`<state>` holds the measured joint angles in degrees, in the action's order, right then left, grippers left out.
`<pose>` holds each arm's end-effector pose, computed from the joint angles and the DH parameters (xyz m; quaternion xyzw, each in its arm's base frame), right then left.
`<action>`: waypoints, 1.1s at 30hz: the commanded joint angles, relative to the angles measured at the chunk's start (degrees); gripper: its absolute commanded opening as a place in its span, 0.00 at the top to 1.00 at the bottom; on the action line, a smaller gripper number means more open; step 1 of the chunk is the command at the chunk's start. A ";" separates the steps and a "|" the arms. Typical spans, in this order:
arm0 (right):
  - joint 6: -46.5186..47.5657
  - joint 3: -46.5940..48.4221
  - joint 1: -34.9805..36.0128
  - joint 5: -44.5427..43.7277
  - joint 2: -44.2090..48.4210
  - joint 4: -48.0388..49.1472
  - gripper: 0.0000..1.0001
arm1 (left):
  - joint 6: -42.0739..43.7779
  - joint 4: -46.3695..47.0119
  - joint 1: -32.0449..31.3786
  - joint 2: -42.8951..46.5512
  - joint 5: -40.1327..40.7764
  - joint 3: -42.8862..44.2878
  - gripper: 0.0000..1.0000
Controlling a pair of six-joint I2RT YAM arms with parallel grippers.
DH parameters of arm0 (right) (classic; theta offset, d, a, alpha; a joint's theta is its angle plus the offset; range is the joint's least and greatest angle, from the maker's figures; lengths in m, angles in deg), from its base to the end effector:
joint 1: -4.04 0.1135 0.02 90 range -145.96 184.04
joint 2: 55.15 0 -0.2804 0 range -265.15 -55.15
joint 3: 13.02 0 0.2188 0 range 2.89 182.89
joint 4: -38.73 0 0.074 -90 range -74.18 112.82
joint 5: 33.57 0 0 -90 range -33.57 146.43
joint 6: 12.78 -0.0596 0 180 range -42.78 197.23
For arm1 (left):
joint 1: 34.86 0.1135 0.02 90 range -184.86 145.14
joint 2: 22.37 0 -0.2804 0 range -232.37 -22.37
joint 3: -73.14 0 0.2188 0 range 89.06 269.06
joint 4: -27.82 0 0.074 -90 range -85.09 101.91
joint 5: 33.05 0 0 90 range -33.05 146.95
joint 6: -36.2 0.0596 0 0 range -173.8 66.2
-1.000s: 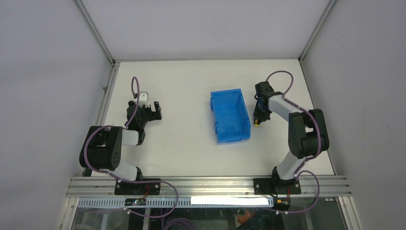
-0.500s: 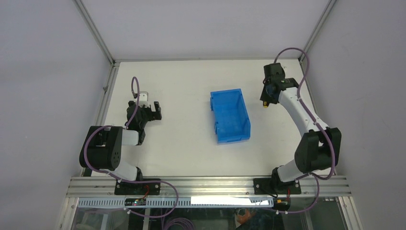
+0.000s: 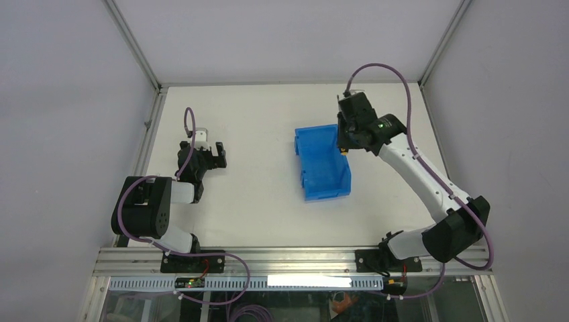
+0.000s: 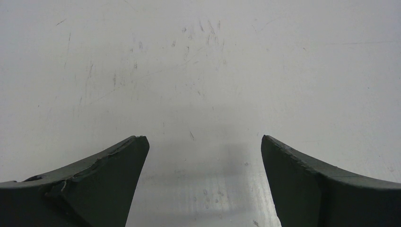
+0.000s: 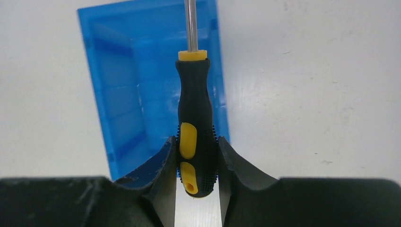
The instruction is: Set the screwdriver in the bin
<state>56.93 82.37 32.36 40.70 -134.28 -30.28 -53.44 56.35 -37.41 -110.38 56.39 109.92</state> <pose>0.2336 0.1075 0.3456 -0.0221 0.9395 0.0120 0.3417 0.2702 -0.0126 0.1716 0.0238 0.8321 -0.0147 0.5539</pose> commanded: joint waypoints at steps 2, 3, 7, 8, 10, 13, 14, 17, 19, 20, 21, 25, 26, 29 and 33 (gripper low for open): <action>-3.27 -3.31 6.39 -1.16 1.59 5.30 1.00 | -1.01 1.52 0.18 1.72 -1.14 1.11 0.01; -3.87 -5.21 7.04 -0.72 1.64 7.25 1.00 | -1.01 1.52 0.19 1.75 -1.15 1.11 0.01; -5.78 -12.32 8.47 1.80 0.66 12.46 1.00 | -1.00 1.52 0.20 1.70 -1.12 1.11 0.01; -6.12 -13.61 8.84 2.24 0.31 13.57 1.00 | -1.07 1.52 0.22 1.65 -1.18 1.11 0.01; -6.70 -15.90 9.60 2.79 -0.44 15.60 1.00 | -1.03 1.52 0.19 1.70 -1.13 1.11 0.01; -7.32 -19.19 10.55 3.41 -1.66 18.81 1.00 | -1.05 1.52 0.22 1.72 -1.17 1.11 0.01; -7.39 -20.21 10.59 3.67 -2.20 19.86 1.00 | -1.03 1.52 0.22 1.70 -1.12 1.11 0.01; -7.75 -22.35 10.63 3.14 -4.43 22.60 1.00 | -0.98 1.52 0.23 1.66 -1.08 1.11 0.01; -8.18 -22.59 10.68 2.17 -6.06 23.38 1.00 | -0.99 1.50 0.17 1.69 -1.15 1.11 0.01; -8.60 -22.55 10.70 1.66 -6.93 23.45 1.00 | -0.98 1.52 0.23 1.71 -1.14 1.11 0.01; -9.03 -22.46 10.66 1.40 -7.64 23.44 1.00 | -1.02 1.52 0.24 1.70 -1.15 1.11 0.01; -11.08 -24.13 10.82 2.11 -9.72 25.32 1.00 | -1.00 1.56 0.17 1.70 -1.12 1.11 0.01; -11.46 -24.57 10.95 2.32 -9.81 25.80 0.97 | -1.00 1.53 0.22 1.67 -1.18 1.11 0.01; -12.27 -25.07 11.27 2.28 -9.78 26.16 0.86 | -1.00 1.52 0.20 1.70 -1.18 1.11 0.01; -12.96 -24.44 11.95 1.14 -8.92 25.04 0.63 | -1.06 1.48 0.21 1.68 -1.14 1.11 0.01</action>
<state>46.26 56.95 43.33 43.63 -144.64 -7.86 -53.44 56.35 -37.41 -110.38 56.39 109.92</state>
